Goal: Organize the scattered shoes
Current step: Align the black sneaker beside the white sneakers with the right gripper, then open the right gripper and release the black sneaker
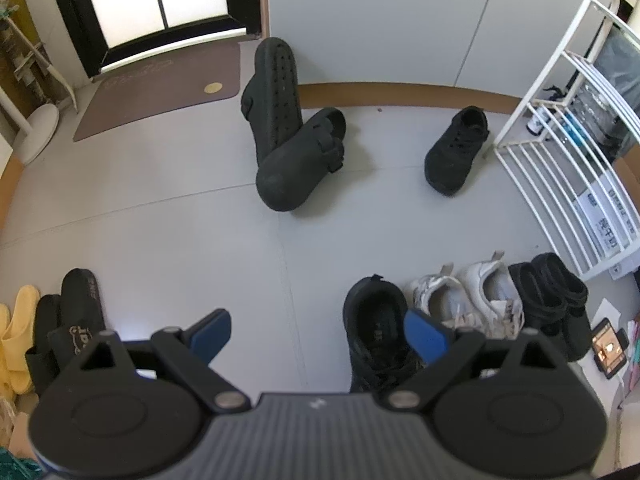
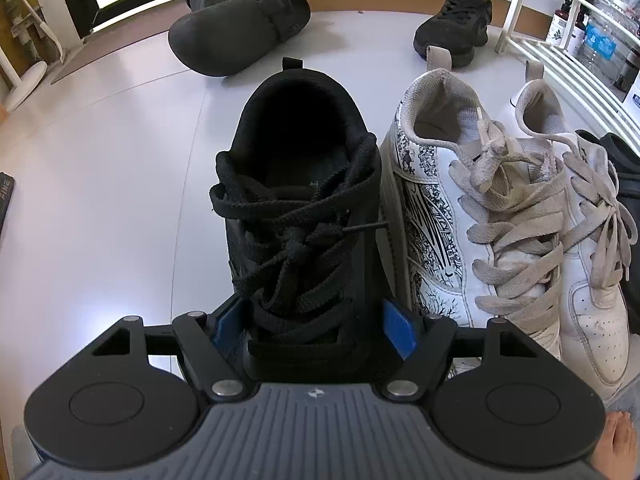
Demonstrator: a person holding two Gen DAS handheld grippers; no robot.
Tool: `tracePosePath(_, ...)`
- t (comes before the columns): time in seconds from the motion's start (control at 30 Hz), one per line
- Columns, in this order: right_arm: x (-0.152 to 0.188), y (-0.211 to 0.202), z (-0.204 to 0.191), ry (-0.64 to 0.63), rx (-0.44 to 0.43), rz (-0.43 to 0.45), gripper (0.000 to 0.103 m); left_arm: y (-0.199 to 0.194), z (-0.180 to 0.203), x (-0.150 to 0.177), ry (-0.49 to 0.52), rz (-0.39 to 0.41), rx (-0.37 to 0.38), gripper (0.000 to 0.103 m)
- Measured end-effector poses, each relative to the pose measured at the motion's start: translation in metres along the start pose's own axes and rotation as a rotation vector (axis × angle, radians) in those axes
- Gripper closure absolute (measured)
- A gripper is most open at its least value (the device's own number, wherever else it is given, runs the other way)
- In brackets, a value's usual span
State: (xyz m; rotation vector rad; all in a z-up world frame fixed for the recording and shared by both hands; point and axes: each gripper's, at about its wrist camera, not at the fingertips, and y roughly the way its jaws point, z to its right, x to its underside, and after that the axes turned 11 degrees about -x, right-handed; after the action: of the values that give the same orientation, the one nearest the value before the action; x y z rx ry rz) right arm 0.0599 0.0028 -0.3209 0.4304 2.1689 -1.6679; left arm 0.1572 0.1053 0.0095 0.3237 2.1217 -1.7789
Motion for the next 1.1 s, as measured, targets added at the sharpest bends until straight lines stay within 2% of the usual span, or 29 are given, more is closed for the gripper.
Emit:
tracePosePath(0.1,-0.002,0.001,0.0,0.014,0.005,-0.005,0.026,-0.003,0.001,-0.001,-0.004,0.01,0.002,0.008)
tracePosePath(0.23,-0.006,0.0,0.003,0.054,-0.028,-0.008,0.019,-0.006,0.005,-0.001,0.01,0.021,0.011,0.008)
tracePosePath(0.57,-0.017,-0.045,-0.008,0.024,-0.034,0.032,0.015,-0.018,0.013,0.006,0.039,0.04,0.012,0.008)
tracePosePath(0.83,-0.035,-0.103,-0.008,-0.035,-0.029,0.065,0.015,-0.044,0.004,0.006,0.039,0.097,0.042,0.008)
tracePosePath(0.9,-0.043,-0.128,-0.009,-0.043,-0.001,0.101,0.015,-0.05,0.001,0.006,0.03,0.115,0.04,0.008)
tracePosePath(1.1,-0.054,-0.193,-0.023,-0.201,0.069,0.186,0.014,-0.055,0.006,0.004,0.041,0.122,0.064,0.007)
